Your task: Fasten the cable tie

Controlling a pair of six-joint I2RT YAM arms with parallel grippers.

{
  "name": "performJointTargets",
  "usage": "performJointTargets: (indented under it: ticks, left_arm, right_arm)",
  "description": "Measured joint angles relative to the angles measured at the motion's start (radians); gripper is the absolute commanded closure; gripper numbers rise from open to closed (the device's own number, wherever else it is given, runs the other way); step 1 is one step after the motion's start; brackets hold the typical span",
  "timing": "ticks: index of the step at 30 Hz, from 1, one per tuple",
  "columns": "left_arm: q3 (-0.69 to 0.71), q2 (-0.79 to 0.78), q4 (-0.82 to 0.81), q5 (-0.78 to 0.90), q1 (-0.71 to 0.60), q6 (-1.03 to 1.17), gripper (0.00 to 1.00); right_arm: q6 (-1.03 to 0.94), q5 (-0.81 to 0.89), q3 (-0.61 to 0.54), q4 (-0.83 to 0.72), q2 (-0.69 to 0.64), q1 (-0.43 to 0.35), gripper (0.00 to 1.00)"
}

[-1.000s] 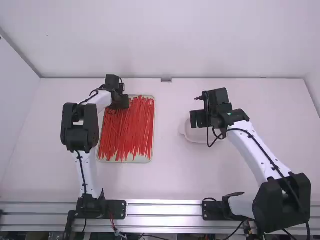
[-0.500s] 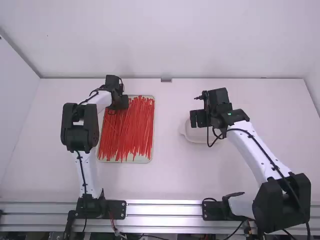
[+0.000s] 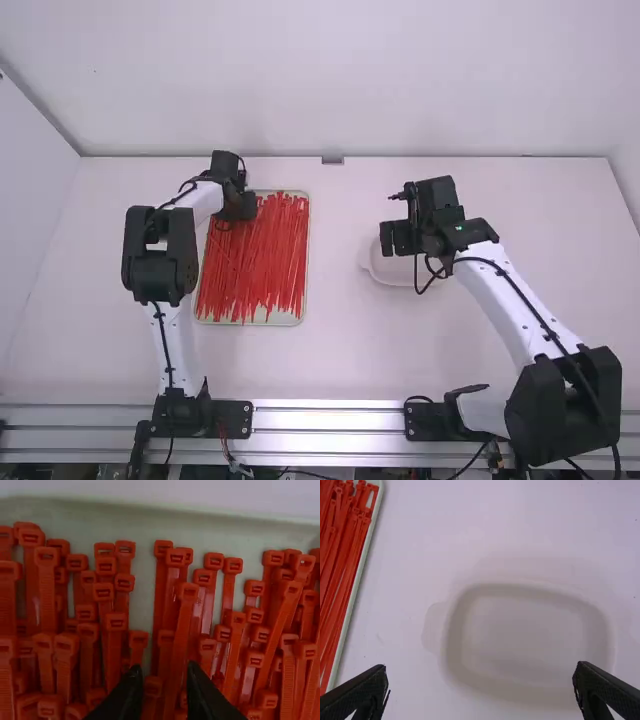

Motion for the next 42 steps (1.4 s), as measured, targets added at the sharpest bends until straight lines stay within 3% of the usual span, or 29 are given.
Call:
performJointTargets:
  ticks: [26, 42]
  left_arm:
    - [0.000, 0.000, -0.024, -0.012, 0.000, 0.004, 0.93]
    - [0.000, 0.000, 0.137, -0.010, 0.000, -0.035, 0.97]
  right_arm:
    - [0.000, -0.002, 0.000, -0.005, 0.000, 0.000, 0.02]
    - [0.000, 0.000, 0.000, -0.005, 0.000, 0.000, 0.02]
